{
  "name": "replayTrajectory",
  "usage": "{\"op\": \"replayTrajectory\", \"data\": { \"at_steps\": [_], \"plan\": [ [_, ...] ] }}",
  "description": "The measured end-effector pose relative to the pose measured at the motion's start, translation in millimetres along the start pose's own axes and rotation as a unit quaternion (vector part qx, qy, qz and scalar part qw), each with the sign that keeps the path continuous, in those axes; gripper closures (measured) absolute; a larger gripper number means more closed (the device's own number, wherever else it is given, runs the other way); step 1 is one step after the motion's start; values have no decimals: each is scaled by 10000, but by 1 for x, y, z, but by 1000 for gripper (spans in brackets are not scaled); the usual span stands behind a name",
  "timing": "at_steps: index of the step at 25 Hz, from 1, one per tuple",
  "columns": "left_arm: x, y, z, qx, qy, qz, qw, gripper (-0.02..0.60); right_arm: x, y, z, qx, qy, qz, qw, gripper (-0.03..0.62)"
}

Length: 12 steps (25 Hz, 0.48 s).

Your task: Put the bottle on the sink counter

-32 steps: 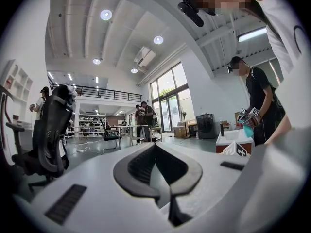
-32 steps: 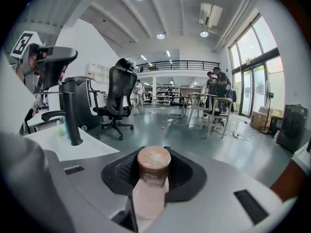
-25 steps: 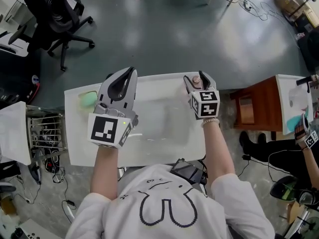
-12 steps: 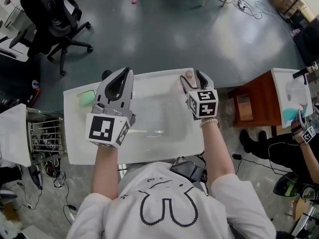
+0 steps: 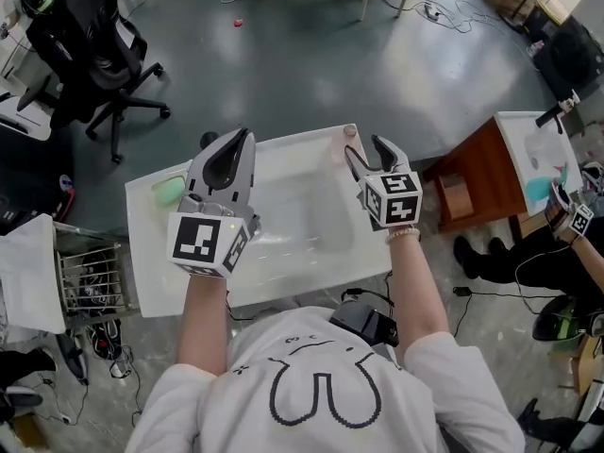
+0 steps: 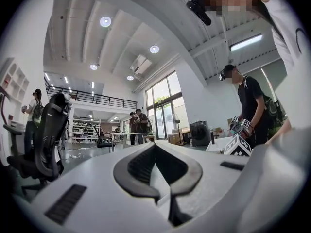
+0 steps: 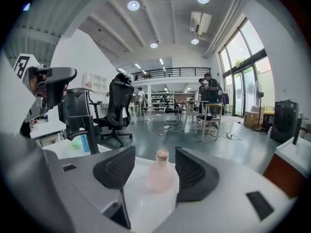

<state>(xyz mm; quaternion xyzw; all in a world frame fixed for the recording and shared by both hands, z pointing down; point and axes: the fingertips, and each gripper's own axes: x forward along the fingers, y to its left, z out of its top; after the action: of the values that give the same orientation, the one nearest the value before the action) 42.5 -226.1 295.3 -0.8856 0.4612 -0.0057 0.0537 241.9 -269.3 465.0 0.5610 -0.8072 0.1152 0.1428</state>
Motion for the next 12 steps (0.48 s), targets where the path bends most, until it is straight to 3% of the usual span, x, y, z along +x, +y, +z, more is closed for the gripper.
{"op": "replayTrajectory", "data": {
  "at_steps": [9,12],
  "plan": [
    [-38,-11,19,-118,-234,-292,9992,572,-73,29,29,-145,-425,-452,9980,358],
    [-53,-14,22,-137,-301,-371,9988,572,-101,40,42,-482,-609,-777,9939,432]
  ]
}}
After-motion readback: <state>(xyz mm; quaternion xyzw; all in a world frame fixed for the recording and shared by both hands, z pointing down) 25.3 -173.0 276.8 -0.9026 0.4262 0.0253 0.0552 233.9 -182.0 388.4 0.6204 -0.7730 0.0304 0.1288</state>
